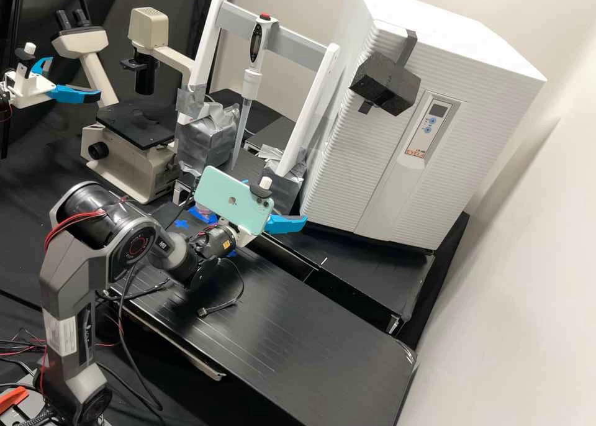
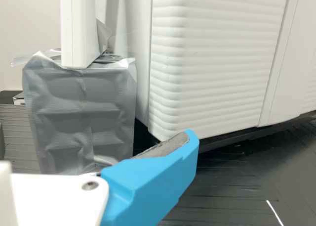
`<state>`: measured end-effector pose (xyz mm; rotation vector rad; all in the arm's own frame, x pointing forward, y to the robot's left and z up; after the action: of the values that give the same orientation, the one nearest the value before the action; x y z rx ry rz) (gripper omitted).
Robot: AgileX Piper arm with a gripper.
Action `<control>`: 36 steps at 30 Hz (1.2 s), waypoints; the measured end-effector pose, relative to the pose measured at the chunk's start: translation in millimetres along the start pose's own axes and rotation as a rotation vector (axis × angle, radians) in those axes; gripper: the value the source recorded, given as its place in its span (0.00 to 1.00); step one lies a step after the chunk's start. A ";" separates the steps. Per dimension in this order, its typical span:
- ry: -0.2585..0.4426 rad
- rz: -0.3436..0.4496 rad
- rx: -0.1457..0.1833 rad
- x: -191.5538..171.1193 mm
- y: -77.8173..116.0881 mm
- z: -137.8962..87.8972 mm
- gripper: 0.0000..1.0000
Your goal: Open the door
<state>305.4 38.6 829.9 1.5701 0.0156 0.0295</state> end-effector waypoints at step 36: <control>0.143 0.300 0.052 3.4 127.2 -48.7 1.00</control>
<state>306.3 87.5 957.1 1.6076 -0.1080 0.3794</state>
